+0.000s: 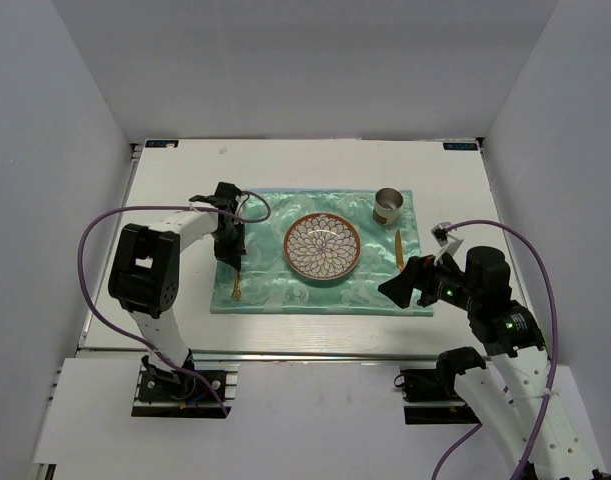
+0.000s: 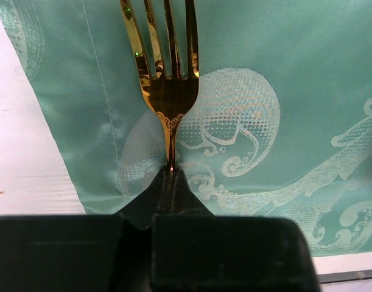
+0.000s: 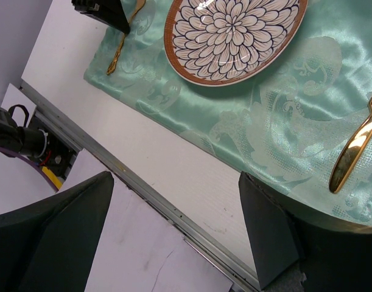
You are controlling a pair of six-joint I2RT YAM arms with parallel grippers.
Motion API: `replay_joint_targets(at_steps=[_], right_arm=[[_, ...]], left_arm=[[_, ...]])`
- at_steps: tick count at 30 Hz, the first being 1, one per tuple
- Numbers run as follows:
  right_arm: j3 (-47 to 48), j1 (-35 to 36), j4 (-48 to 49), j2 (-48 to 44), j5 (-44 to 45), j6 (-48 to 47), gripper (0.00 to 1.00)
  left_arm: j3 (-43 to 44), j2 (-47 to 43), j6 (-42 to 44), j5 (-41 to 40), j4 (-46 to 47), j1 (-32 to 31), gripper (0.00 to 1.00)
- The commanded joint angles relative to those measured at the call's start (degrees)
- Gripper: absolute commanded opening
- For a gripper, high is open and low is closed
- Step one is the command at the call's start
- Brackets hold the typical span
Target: Set the dinner table for one person
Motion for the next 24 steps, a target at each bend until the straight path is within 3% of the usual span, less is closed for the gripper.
replay_joint_targets(at_steps=[1,17,20,21,24], right_arm=[[0.00,-0.01,0.84,-0.65,-0.22,-0.49,0.89],[0.52,-0.10,-0.13,-0.64,-0.40,-0.75,0.89],[0.61,-0.10,-0.30,-0.47,-1.01,-0.75,0.89],[0.70,-0.02,-0.30,-0.30,-1.19,-0.93,0.89],[0.87,-0.10,-0.31,-0.21,-1.19,-0.93,0.89]], left_arm=[[1.16,-0.62,0.50,-1.60,-0.84,-0.88,0.00],[1.16,-1.32,0.68,-2.30,-1.10,-1.41,0.00],[0.81,-2.29,0.50,-2.56,-1.10,-1.41,0.12],[0.63,-3.34,0.50,-2.48,-0.84,-1.41,0.24],[0.02,-5.27,0.32,-2.47,-0.49,-1.93,0.37]])
